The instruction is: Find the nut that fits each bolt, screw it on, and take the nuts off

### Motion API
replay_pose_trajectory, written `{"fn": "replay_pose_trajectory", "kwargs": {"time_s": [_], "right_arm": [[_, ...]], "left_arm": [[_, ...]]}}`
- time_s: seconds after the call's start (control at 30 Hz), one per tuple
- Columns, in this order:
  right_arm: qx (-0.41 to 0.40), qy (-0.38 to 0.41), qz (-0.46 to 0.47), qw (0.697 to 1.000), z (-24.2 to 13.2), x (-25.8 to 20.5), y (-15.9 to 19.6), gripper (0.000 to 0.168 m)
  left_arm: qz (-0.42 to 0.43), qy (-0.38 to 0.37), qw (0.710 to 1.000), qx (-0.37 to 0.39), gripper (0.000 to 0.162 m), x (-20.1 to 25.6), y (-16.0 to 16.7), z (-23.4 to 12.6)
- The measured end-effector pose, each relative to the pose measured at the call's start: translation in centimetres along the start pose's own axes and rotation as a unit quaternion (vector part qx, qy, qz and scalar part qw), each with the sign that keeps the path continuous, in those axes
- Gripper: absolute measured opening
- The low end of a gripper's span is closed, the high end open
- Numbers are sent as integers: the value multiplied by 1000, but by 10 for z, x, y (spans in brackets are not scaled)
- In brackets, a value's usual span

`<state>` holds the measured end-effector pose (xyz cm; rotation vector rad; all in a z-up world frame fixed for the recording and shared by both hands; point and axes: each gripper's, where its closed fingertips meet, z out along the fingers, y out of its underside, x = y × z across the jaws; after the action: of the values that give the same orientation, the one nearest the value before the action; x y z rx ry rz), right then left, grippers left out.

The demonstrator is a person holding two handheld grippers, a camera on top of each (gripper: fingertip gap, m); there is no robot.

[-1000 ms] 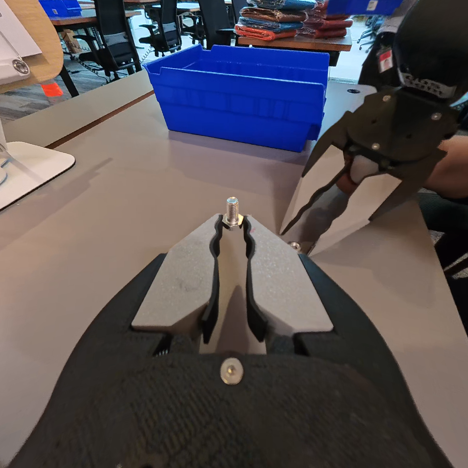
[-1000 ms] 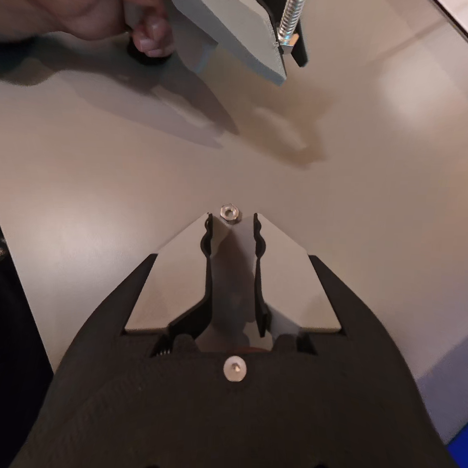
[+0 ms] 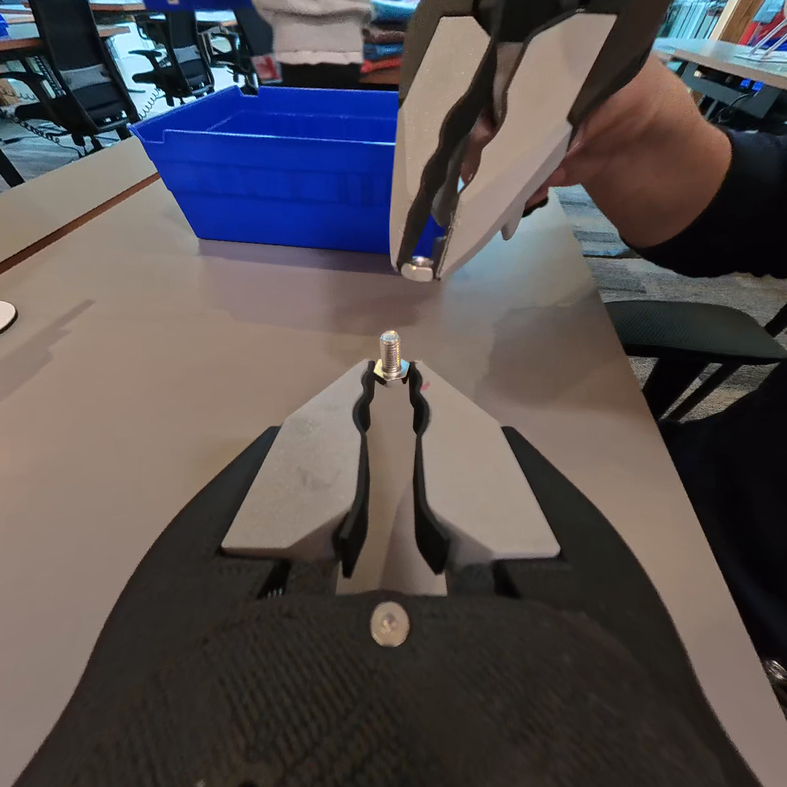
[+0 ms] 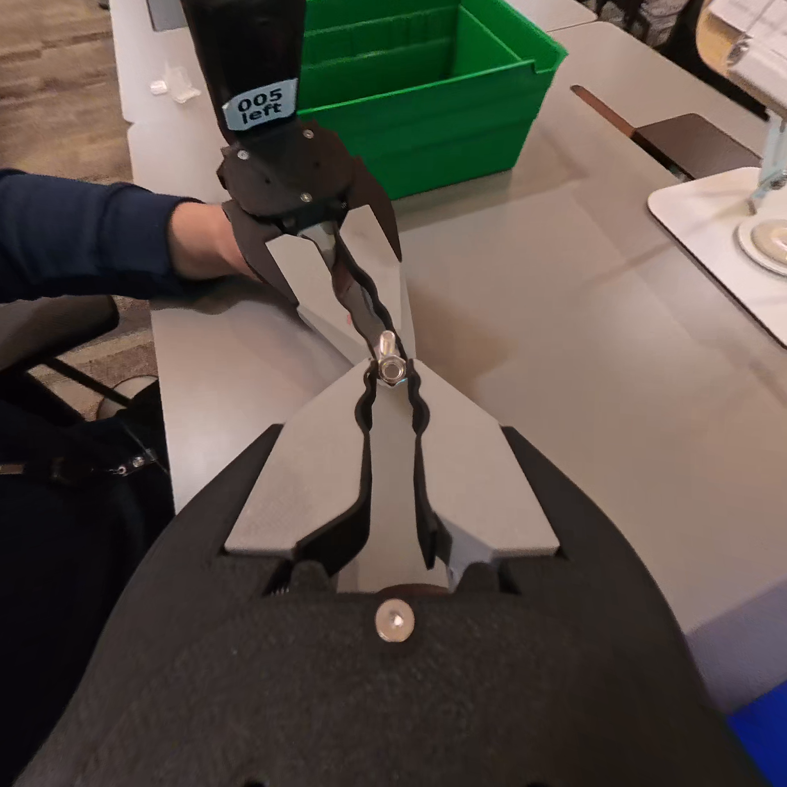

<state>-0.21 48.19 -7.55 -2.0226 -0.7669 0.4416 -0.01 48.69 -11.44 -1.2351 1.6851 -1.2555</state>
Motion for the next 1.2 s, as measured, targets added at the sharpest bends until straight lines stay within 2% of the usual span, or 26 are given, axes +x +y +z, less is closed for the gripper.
{"fn": "replay_pose_trajectory", "kwargs": {"time_s": [0.2, 0.77, 1.2], "right_arm": [[-23, -18, -13, 999, 15, -3, -4, 11], [-94, -36, -66, 993, 24, -8, -3, 11], [-110, -36, -67, 991, 28, -8, -2, 11]], "left_arm": [[2, -2, 1000, -10, 13, 1, 2, 0], [-6, 7, 1000, -6, 14, 5, -2, 0], [2, -1, 1000, -13, 13, 5, -1, 0]]}}
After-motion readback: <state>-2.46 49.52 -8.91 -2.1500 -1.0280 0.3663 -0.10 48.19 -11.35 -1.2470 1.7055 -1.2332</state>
